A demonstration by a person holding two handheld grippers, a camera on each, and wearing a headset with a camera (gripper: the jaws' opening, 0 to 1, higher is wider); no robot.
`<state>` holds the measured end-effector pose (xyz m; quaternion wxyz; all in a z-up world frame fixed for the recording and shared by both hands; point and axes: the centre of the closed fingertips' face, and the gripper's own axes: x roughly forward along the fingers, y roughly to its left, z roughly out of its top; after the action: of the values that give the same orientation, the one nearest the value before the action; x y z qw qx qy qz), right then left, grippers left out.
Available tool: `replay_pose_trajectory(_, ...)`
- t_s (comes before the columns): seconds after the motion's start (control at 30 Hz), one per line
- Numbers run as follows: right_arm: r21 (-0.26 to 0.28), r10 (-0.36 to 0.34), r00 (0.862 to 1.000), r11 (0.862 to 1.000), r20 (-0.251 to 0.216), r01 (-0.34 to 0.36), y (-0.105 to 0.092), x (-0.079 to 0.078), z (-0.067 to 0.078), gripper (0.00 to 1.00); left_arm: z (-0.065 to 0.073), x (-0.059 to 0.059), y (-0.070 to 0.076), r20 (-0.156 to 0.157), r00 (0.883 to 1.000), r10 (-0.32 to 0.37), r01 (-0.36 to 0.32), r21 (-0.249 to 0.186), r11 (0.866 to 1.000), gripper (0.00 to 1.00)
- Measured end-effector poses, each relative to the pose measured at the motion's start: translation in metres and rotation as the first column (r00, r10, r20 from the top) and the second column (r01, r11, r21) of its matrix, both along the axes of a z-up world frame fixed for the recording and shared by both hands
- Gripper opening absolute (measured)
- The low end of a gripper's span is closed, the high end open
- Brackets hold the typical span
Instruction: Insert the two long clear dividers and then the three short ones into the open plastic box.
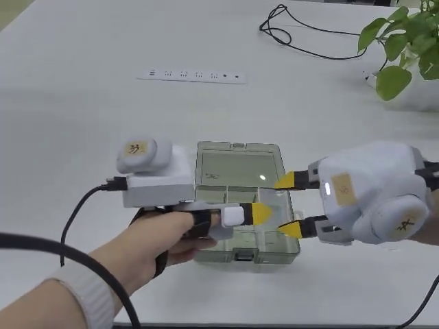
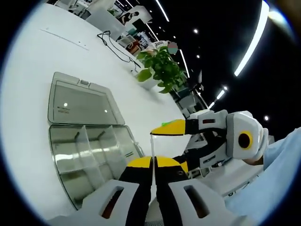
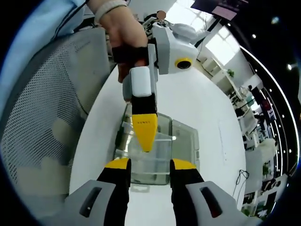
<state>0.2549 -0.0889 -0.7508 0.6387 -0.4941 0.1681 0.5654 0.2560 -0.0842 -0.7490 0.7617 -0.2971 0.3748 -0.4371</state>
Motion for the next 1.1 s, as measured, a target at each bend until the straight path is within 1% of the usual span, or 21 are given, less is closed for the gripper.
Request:
replay_pose_trajectory(0.03, 0.003, 0.0, 1.0, 1.0, -0.002, 0.0, 0.0, 0.0, 0.001, 0.35, 0.001, 0.0, 0.0, 0.01, 1.0, -0.005, 0.006, -0.005, 1.0, 0.0)
replay_pose_trajectory(0.1, 0.053, -0.04, 0.998, 0.998, -0.053, 0.043, 0.001, -0.001, 0.003, 0.39, 0.003, -0.001, 0.001, 0.012, 1.0, -0.01, 0.01, -0.007, 1.0, 0.0)
replay_pose_trajectory(0.17, 0.063, -0.049, 0.998, 0.997, -0.048, 0.052, 0.0, 0.003, 0.008, 0.41, 0.003, -0.002, 0.002, 0.039, 0.999, -0.023, 0.023, 0.009, 1.0, 0.0)
replay_pose_trajectory(0.27, 0.125, -0.095, 0.988, 0.986, -0.124, 0.111, 0.001, 0.004, 0.015, 0.41, 0.004, -0.006, 0.002, 0.063, 0.997, -0.052, 0.051, 0.013, 0.999, 0.0)
replay_pose_trajectory(0.3, 0.131, -0.105, 0.985, 0.984, -0.134, 0.123, 0.001, 0.006, 0.016, 0.41, 0.003, -0.007, 0.003, 0.077, 0.995, -0.068, 0.066, 0.023, 0.998, 0.0)
replay_pose_trajectory(0.33, 0.144, -0.11, 0.982, 0.981, -0.151, 0.132, 0.0, 0.007, 0.018, 0.41, 0.002, -0.007, 0.004, 0.108, 0.991, -0.083, 0.08, 0.04, 0.996, 0.0)
replay_pose_trajectory(0.43, 0.166, -0.135, 0.972, 0.972, -0.19, 0.167, -0.001, 0.01, 0.021, 0.41, 0.002, -0.009, 0.004, 0.136, 0.985, -0.108, 0.102, 0.051, 0.993, 0.0)
replay_pose_trajectory(0.5, 0.178, -0.142, 0.963, 0.966, -0.231, 0.185, -0.001, 0.009, 0.023, 0.41, 0.003, -0.011, 0.005, 0.176, 0.974, -0.14, 0.128, 0.073, 0.989, 0.0)
replay_pose_trajectory(0.53, 0.186, -0.144, 0.958, 0.964, -0.246, 0.193, 0.0, 0.009, 0.024, 0.4, 0.003, -0.012, 0.005, 0.186, 0.971, -0.147, 0.135, 0.079, 0.988, 0.0)
replay_pose_trajectory(0.63, 0.192, -0.141, 0.944, 0.96, -0.297, 0.204, 0.001, 0.009, 0.029, 0.36, 0.004, -0.014, 0.007, 0.253, 0.946, -0.205, 0.183, 0.11, 0.977, 0.0)
replay_pose_trajectory(0.67, 0.193, -0.136, 0.943, 0.96, -0.304, 0.2, 0.001, 0.008, 0.031, 0.34, 0.006, -0.016, 0.006, 0.261, 0.941, -0.214, 0.191, 0.109, 0.975, 0.0)
replay_pose_trajectory(0.73, 0.186, -0.127, 0.934, 0.962, -0.334, 0.198, 0.003, 0.005, 0.033, 0.3, 0.01, -0.018, 0.005, 0.313, 0.917, -0.246, 0.221, 0.114, 0.969, 0.0)
replay_pose_trajectory(0.77, 0.183, -0.117, 0.931, 0.965, -0.347, 0.189, 0.003, 0.003, 0.033, 0.29, 0.014, -0.02, 0.004, 0.328, 0.909, -0.256, 0.234, 0.103, 0.967, 0.0)
replay_pose_trajectory(0.8, 0.177, -0.097, 0.921, 0.969, -0.377, 0.175, 0.0, 0.004, 0.03, 0.28, 0.016, -0.021, 0.005, 0.339, 0.904, -0.26, 0.238, 0.105, 0.965, 0.0)
replay_pose_trajectory(0.83, 0.173, -0.096, 0.918, 0.969, -0.384, 0.174, 0.0, 0.004, 0.03, 0.26, 0.017, -0.022, 0.004, 0.353, 0.896, -0.27, 0.248, 0.109, 0.963, 0.0)
replay_pose_trajectory(0.87, 0.167, -0.091, 0.916, 0.972, -0.391, 0.168, 0.001, 0.001, 0.032, 0.25, 0.02, -0.023, 0.004, 0.387, 0.876, -0.289, 0.263, 0.118, 0.957, 0.0)
replay_pose_trajectory(0.9, 0.166, -0.084, 0.914, 0.973, -0.397, 0.162, 0.002, -0.001, 0.033, 0.23, 0.022, -0.023, 0.004, 0.402, 0.867, -0.294, 0.267, 0.124, 0.956, 0.0)
replay_pose_trajectory(0.97, 0.153, -0.07, 0.908, 0.977, -0.414, 0.145, 0.004, -0.007, 0.036, 0.2, 0.02, -0.026, 0.006, 0.424, 0.839, -0.342, 0.299, 0.166, 0.94, 0.0)
replay_pose_trajectory(1.0, 0.142, -0.065, 0.901, 0.98, -0.428, 0.139, 0.005, -0.01, 0.036, 0.19, 0.02, -0.027, 0.006, 0.443, 0.818, -0.366, 0.314, 0.188, 0.93, 0.0)
replay_pose_trajectory(1.07, 0.131, -0.05, 0.898, 0.984, -0.436, 0.119, 0.006, -0.014, 0.036, 0.17, 0.023, -0.028, 0.006, 0.46, 0.802, -0.381, 0.33, 0.19, 0.925, 0.0)
replay_pose_trajectory(1.1, 0.123, -0.044, 0.893, 0.986, -0.449, 0.11, 0.007, -0.017, 0.037, 0.16, 0.025, -0.029, 0.005, 0.474, 0.79, -0.388, 0.34, 0.188, 0.922, 0.0)
